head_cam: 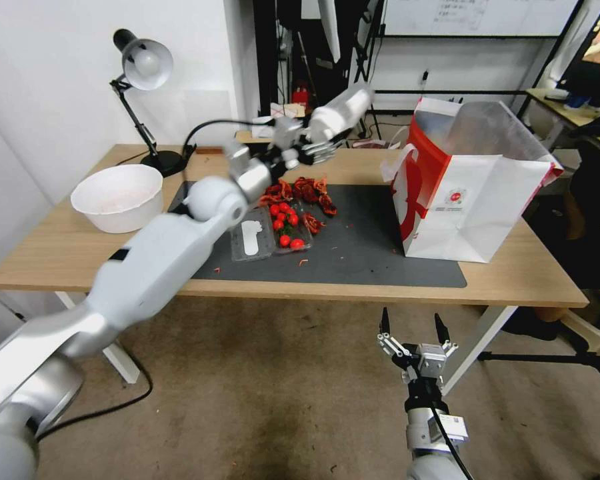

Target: Pick up the trash from the table and place it into the takeout bag.

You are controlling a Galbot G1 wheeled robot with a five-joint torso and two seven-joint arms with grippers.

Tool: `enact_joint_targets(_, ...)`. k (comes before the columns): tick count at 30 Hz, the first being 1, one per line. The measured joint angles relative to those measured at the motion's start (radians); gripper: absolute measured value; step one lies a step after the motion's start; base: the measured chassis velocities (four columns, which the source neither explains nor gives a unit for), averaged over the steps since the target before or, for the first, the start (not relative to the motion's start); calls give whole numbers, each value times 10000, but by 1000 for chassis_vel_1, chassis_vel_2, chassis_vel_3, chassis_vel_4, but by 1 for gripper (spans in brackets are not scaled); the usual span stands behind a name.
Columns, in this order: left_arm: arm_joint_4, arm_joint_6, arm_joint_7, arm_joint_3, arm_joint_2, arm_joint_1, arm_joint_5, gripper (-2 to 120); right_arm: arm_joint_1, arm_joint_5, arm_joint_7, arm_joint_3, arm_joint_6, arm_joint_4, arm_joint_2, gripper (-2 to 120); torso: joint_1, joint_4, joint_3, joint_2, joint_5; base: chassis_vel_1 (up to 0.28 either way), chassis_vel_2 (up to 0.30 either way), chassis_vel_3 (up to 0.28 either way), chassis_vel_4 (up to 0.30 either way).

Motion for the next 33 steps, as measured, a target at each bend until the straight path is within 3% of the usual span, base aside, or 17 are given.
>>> enact_joint_targets(10,969,17,-31,917,-1072,-1088,-157,71,47,0,26,56,-11,-6,-45,100,0,3,0,0,-3,0,0,0,0)
enact_joint_targets(22,2284,23,-20,1814,-2939,-2057,-300,71,133,27,44,58,-25,-88,-41,100,0,1,-2,0,-2,0,0,0,0)
enact_joint_targets(31,2994,-35,20,2180,-3579,-2090,-210,71,141,35,49,59,-19,-110,17,100,0,1,-1,0,-3,0,0,0,0)
enact_joint_targets(33,3278,-97,30,2199,-3752,-2075,-55,81,127,38,54,64,-11,-95,21,100,1,2,-1,0,-4,0,0,0,0)
